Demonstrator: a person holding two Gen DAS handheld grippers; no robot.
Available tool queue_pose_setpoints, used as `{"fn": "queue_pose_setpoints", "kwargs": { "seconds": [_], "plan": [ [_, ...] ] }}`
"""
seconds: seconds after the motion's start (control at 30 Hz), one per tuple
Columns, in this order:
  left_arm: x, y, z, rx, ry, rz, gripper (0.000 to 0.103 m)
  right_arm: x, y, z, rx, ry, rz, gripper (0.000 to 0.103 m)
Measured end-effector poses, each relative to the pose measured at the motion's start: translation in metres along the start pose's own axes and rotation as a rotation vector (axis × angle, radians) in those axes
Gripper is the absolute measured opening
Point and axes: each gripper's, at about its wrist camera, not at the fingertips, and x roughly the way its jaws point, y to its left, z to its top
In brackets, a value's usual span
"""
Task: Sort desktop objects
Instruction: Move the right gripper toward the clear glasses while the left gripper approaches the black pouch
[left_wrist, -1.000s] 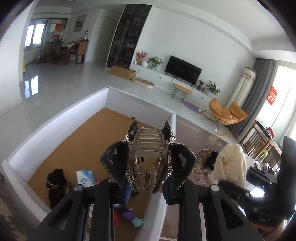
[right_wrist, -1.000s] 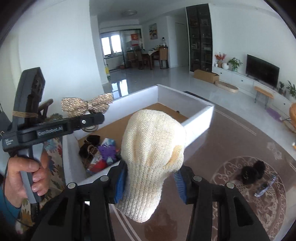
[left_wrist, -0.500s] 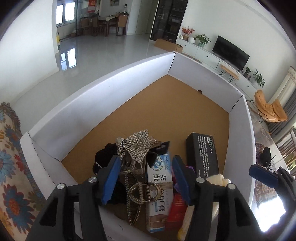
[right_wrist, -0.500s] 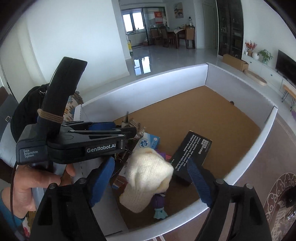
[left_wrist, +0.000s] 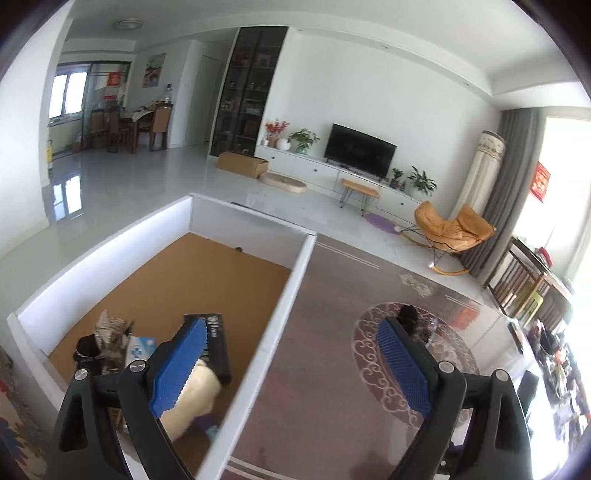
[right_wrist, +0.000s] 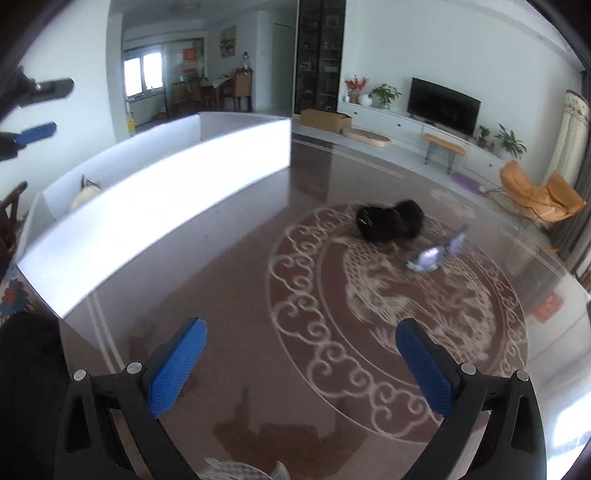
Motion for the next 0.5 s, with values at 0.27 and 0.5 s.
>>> {"fn": "queue_pose_setpoints", "kwargs": {
  "seconds": [0.27, 0.5],
  "plan": [
    [0.046, -0.105, -0.059, 0.112, 0.177, -0.163, 0.095, -0.033, -0.095, -0.099, 0.190, 0.102, -0.165, 0.103],
    [0.113, -0.132, -0.117, 0.144, 0.342, -0.076, 0.095, -0.027, -0.104, -0.104, 0.280, 0.157, -0.160, 0.103]
  ]
}}
